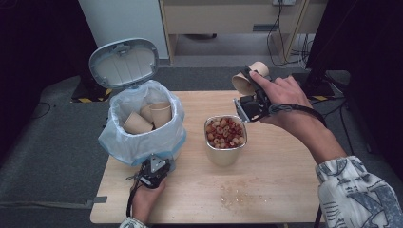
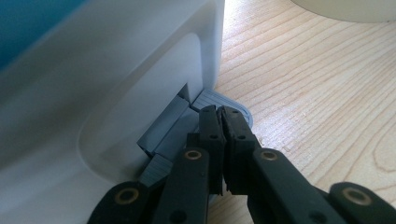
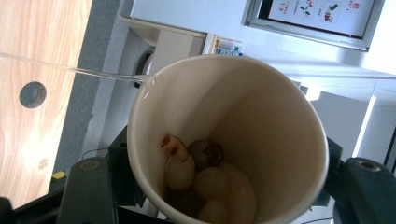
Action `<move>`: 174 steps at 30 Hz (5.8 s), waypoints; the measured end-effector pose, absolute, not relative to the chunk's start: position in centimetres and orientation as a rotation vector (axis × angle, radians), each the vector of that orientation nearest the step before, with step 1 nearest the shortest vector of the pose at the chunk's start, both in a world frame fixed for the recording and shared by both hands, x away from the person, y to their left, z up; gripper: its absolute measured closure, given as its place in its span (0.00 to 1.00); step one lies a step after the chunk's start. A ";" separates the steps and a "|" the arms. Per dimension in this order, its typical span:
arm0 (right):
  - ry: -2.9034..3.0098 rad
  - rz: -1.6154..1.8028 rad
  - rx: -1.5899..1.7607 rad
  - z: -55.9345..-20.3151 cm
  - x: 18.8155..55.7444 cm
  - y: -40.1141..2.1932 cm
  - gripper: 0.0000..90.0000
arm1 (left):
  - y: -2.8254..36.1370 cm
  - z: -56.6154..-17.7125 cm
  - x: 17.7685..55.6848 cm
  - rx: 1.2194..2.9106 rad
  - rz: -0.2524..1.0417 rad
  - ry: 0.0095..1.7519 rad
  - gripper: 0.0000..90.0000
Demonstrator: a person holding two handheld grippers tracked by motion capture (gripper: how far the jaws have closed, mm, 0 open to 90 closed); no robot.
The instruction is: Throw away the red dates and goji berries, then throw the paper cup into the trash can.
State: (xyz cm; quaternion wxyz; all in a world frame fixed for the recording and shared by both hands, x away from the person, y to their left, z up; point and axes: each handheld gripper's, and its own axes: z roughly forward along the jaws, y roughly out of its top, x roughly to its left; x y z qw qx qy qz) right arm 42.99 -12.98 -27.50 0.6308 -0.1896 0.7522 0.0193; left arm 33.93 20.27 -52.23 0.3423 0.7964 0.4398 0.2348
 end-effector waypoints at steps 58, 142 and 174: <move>1.674 -0.084 -0.523 -28.7 43.3 -13.2 0.37 | 20.3 -52.2 33.9 2.071 0.611 1.142 0.96; 2.040 0.878 0.314 -28.5 47.6 -22.1 0.36 | 20.2 -52.2 33.9 2.072 0.614 1.139 0.96; 2.138 1.203 0.533 -28.0 48.2 -23.5 0.35 | 20.1 -52.2 33.9 2.080 0.625 1.135 0.96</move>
